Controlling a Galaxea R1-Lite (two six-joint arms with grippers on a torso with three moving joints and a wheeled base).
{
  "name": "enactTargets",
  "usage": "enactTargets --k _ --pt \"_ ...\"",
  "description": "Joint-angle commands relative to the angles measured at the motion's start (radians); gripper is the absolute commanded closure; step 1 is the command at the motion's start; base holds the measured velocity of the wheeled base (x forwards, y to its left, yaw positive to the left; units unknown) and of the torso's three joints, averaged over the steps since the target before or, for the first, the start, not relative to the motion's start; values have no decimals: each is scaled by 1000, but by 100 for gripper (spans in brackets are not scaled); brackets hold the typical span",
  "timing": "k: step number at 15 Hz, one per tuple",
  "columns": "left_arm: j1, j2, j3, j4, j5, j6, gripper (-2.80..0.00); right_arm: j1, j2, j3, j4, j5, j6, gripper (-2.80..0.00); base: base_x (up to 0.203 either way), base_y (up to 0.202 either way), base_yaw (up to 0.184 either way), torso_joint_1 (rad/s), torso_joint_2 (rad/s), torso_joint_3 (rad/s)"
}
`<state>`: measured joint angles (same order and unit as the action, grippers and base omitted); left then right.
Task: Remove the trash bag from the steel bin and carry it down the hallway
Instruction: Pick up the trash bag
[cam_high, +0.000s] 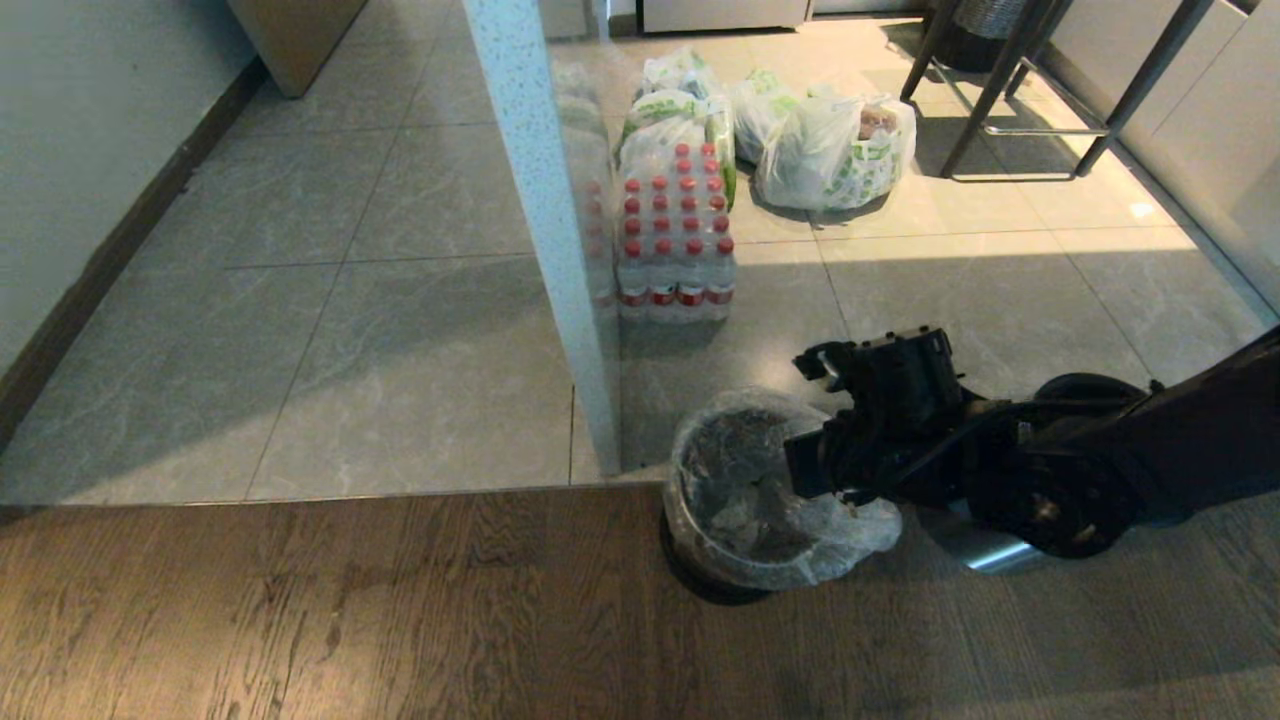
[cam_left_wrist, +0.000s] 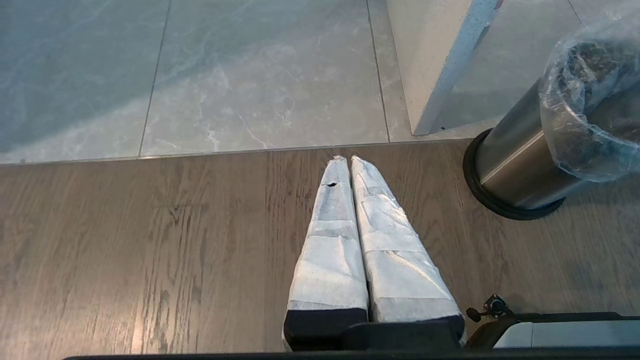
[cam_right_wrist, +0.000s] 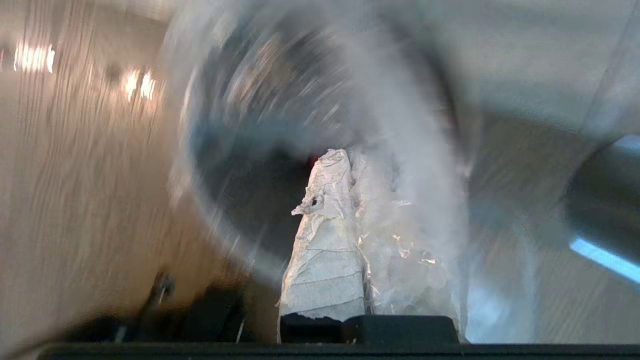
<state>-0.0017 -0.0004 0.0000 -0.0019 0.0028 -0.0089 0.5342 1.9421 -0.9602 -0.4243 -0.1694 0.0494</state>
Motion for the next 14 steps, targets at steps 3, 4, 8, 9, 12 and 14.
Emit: enactTargets --k 3,4,8,9,12,14 --pt "0 0 1 -1 0 0 0 84 39 96 41 3 53 0 0 0 0 0 0 0" --pt "0 0 2 -1 0 0 0 96 51 108 49 2 60 0 0 0 0 0 0 0" --pt "0 0 2 -1 0 0 0 108 95 145 25 -1 55 0 0 0 0 0 0 0" --pt "0 0 2 -1 0 0 0 108 100 146 18 -2 55 0 0 0 0 0 0 0" --pt "0 -1 1 -1 0 0 0 108 115 145 5 -4 50 -65 0 0 0 0 0 0" --pt "0 0 2 -1 0 0 0 108 123 138 -1 -6 58 -280 0 0 0 0 0 0"
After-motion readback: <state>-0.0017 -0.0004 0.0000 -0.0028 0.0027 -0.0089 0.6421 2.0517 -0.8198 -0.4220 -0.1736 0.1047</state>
